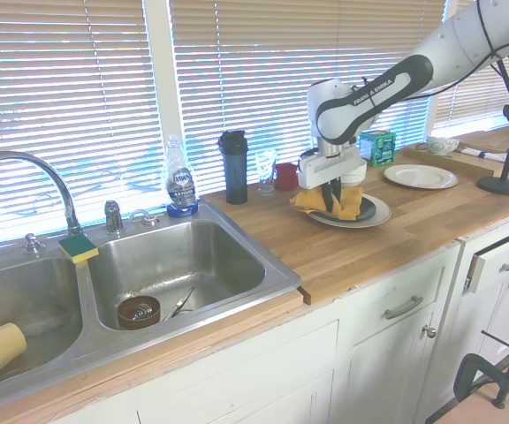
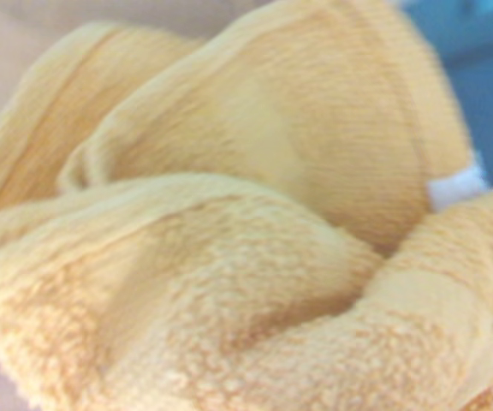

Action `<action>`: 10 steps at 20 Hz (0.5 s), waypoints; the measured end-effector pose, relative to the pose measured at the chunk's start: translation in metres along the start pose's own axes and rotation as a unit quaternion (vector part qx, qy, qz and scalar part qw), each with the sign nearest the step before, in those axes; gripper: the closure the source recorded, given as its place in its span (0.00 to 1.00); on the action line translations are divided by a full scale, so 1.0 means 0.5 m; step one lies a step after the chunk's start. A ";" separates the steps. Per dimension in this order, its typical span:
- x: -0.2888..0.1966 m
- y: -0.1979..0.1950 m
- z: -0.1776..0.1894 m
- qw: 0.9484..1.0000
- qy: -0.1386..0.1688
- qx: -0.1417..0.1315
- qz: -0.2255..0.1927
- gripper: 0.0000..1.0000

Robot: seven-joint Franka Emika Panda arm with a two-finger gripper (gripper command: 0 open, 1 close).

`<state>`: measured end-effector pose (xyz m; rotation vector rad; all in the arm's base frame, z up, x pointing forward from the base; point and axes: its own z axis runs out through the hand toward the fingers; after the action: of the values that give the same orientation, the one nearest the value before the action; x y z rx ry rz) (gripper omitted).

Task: Wipe the blue plate in counterclockwise motion

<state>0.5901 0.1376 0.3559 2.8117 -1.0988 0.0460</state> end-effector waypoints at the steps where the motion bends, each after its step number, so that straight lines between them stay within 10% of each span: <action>1: -0.007 0.018 0.001 1.000 0.001 0.003 0.001 1.00; 10: 0.021 0.161 0.011 0.999 -0.001 0.018 0.035 1.00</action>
<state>0.5433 0.0712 0.3593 2.8048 -1.2096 0.0708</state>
